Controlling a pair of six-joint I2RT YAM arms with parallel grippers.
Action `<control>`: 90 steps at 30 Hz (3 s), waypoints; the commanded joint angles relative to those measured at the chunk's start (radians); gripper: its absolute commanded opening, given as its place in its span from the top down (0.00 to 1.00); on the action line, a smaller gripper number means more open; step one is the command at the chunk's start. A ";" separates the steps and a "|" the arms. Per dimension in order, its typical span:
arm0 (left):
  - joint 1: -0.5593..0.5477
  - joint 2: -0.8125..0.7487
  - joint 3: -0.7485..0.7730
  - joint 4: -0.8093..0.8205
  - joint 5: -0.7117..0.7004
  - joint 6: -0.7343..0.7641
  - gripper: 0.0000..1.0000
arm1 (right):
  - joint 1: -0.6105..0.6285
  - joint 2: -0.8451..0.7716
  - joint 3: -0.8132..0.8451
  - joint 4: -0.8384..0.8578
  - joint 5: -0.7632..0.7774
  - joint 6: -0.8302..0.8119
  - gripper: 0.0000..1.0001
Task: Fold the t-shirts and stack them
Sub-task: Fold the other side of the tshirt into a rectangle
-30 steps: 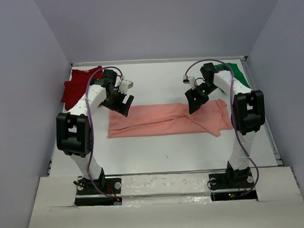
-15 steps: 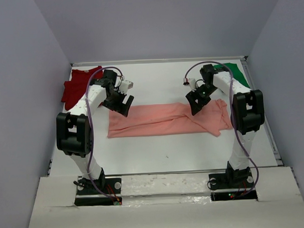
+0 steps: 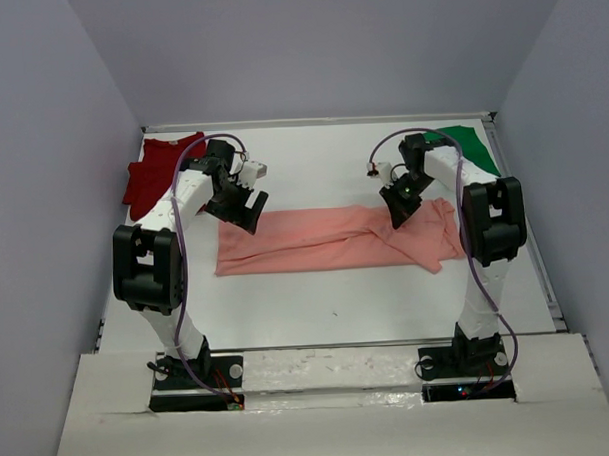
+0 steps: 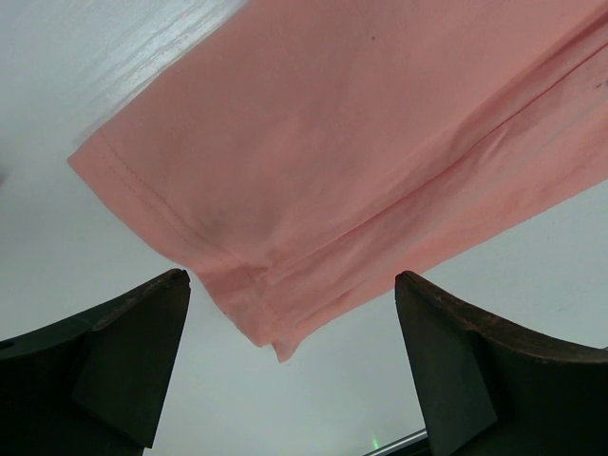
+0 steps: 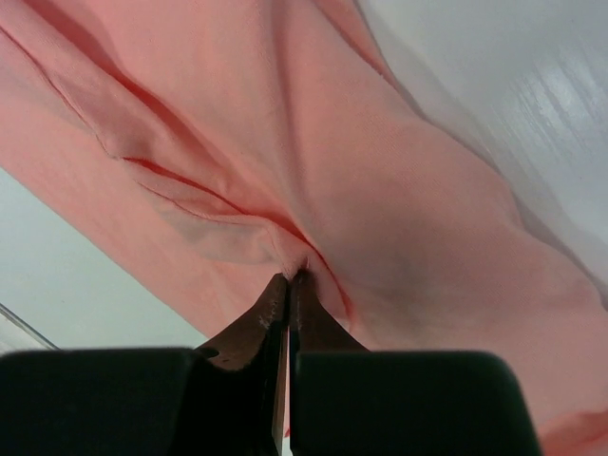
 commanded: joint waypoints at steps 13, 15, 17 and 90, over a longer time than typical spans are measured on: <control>-0.006 -0.067 0.005 -0.019 0.013 0.008 0.01 | 0.000 -0.076 0.065 -0.113 -0.019 0.009 1.00; -0.006 -0.067 0.008 -0.020 0.015 0.008 0.01 | 0.000 -0.102 0.056 -0.132 -0.025 0.011 1.00; -0.006 -0.069 0.012 -0.022 0.015 0.007 0.01 | 0.000 -0.118 0.046 -0.158 -0.028 0.009 1.00; -0.093 -0.055 -0.095 0.099 0.133 0.065 0.01 | 0.052 -0.357 -0.349 0.082 0.257 0.213 0.26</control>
